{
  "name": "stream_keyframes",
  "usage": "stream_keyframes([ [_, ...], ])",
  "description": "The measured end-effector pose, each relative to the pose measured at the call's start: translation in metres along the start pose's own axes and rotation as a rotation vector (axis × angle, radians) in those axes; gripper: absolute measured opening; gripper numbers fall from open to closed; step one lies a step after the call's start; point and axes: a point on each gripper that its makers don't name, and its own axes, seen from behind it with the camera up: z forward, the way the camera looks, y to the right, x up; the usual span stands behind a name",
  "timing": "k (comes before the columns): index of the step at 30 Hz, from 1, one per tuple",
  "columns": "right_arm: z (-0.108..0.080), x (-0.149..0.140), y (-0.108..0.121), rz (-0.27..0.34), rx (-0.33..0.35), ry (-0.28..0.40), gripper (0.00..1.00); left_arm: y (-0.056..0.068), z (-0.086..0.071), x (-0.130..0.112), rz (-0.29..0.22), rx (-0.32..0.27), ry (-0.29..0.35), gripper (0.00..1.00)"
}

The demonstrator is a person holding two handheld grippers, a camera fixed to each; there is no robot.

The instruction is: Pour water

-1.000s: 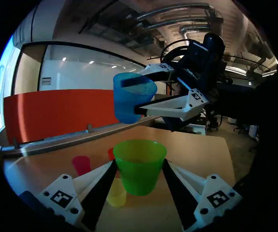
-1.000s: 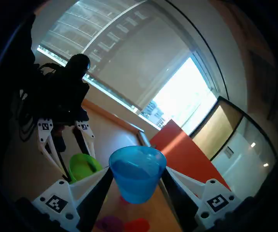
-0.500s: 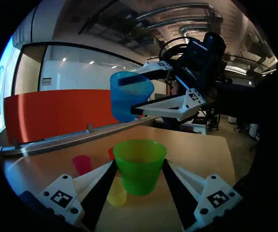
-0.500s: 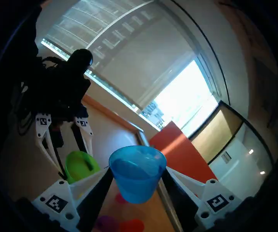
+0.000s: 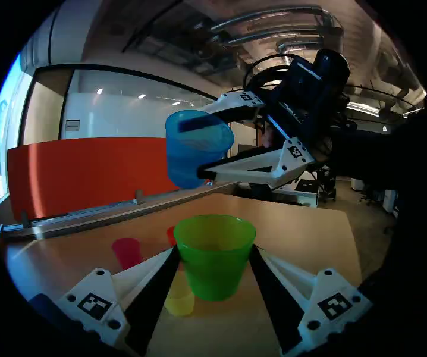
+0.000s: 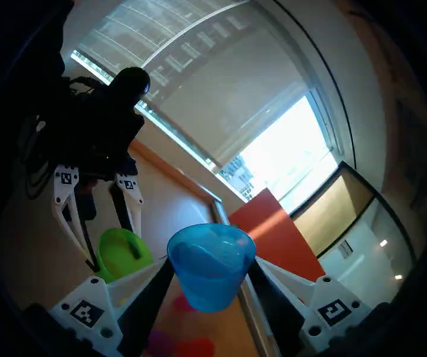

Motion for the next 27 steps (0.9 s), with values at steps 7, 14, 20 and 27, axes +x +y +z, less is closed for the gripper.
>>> stream_keyframes([
  [7,0.0016,0.0037,0.0013,-0.019,0.0,-0.001,0.89,-0.0022,-0.0009,0.0004,0.002,0.007,0.001,0.83],
  [14,0.0037,0.0052,0.0007,-0.038,0.0,-0.005,0.89,-0.0034,-0.001,0.0011,0.005,0.009,0.002,0.83],
  [20,0.0054,0.0048,-0.0001,-0.053,0.001,-0.007,0.89,-0.004,-0.0003,0.0004,0.007,0.009,0.0,0.83],
  [27,0.0055,0.004,0.001,-0.072,0.001,-0.01,0.88,-0.0045,0.0012,0.0001,0.006,0.009,0.001,0.83],
])
